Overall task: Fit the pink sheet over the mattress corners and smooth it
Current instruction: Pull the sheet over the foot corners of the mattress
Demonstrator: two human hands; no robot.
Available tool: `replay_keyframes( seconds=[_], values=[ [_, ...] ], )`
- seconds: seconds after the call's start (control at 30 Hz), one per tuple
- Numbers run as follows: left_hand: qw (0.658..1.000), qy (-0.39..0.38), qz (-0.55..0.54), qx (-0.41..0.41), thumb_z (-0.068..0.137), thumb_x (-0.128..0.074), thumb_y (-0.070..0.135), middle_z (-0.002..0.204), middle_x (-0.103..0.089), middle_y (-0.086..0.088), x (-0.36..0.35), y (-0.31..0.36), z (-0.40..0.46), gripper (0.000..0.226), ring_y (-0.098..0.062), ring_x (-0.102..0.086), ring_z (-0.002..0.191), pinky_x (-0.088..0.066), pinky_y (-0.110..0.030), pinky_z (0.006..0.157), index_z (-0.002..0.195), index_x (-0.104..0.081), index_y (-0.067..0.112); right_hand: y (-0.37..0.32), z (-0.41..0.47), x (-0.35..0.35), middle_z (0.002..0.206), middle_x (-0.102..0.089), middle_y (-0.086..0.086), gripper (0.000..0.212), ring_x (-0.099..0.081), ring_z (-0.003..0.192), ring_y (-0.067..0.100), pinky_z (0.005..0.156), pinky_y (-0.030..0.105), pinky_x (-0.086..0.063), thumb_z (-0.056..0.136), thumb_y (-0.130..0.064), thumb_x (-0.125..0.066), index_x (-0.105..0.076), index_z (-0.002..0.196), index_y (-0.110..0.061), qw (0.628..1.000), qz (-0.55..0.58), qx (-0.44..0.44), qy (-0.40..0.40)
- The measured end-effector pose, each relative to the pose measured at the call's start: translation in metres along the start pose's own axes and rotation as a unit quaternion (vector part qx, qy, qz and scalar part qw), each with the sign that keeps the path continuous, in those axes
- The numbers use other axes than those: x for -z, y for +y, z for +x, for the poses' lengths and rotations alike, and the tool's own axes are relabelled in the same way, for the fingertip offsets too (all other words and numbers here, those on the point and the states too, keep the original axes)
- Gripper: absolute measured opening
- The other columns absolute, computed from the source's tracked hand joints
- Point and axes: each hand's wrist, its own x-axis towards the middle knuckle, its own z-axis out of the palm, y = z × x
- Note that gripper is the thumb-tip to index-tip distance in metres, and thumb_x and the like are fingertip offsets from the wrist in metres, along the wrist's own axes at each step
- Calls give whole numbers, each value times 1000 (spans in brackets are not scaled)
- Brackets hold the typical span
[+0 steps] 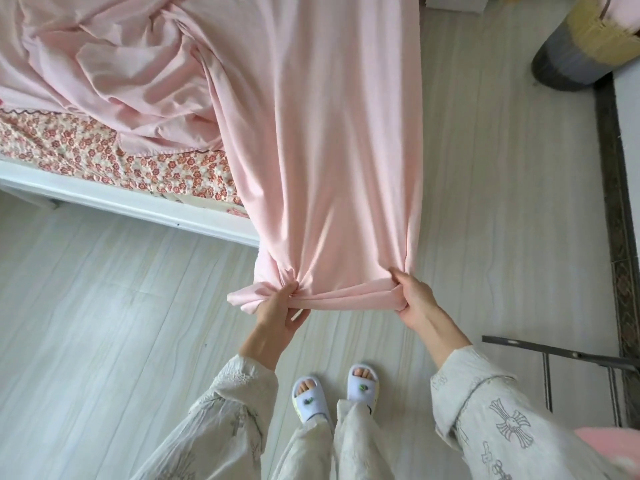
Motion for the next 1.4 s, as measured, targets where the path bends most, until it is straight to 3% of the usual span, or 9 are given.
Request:
replay_keyframes(
  seconds=[0.23,0.3,0.37,0.47,0.57,0.8,1.03,1.23,1.4],
  values=[
    [983,-21,138,117,88,-61,20,94,-60,-2,12,-50,28,6,-20,-57,93,-50,-36,84,91,-59,16,28,44,32,66,-50,6,16,-42,56,14,51,24,-33,84,-6,-60,-54,70,-9,993,-86,-7,75],
    [977,-28,148,150,88,-61,24,102,-57,-4,18,-58,29,13,-24,-53,102,-46,-39,93,98,-56,17,34,47,43,87,-56,11,6,-52,72,18,59,28,-38,85,-12,-62,-60,90,-8,992,-83,-28,96],
    [979,-24,138,149,90,-59,22,103,-58,-5,17,-56,32,10,-24,-55,97,-45,-38,91,98,-58,16,33,52,48,117,-58,12,32,-57,107,25,74,32,-40,87,-17,-62,-57,117,-6,991,-81,-39,103],
    [985,0,126,121,92,-54,15,97,-60,-7,7,-39,37,6,-24,-56,90,-45,-38,87,92,-59,12,17,55,37,130,-56,17,27,-52,122,29,80,34,-41,90,-18,-59,-57,114,-8,992,-93,-43,75],
    [989,2,116,88,92,-52,13,97,-61,-8,-6,-9,41,6,-24,-57,88,-49,-35,81,90,-58,11,-5,48,12,126,-59,18,7,-55,106,26,80,34,-44,92,-16,-54,-53,98,-13,994,-105,-34,26],
    [989,-38,142,12,93,-52,15,92,-63,-6,-24,97,51,7,-21,-59,82,-49,-30,74,94,-58,11,-74,20,-80,90,-60,7,17,-55,67,15,56,24,-42,95,-16,-49,-54,110,-11,986,-149,50,-50],
    [975,-77,200,-58,94,-51,14,88,-63,-6,-12,215,81,9,-21,-59,80,-48,-32,74,96,-59,9,-127,5,-201,74,-60,1,11,-54,62,13,57,25,-43,93,-17,-49,-52,83,-19,963,-215,147,-65],
    [911,-50,378,-159,93,-52,9,90,-63,-7,19,336,137,18,-17,-56,73,-46,-25,63,109,-61,6,-140,5,-323,86,-65,9,15,-60,82,25,70,33,-49,88,-20,-51,-52,73,-20,927,-305,212,-52],
    [850,-39,487,-197,90,-51,3,107,-67,-13,37,388,178,25,-18,-51,74,-45,-28,63,110,-66,6,-134,20,-382,120,-64,9,25,-59,113,27,93,36,-48,88,-24,-51,-58,110,-16,900,-377,213,-47]
  ],
)
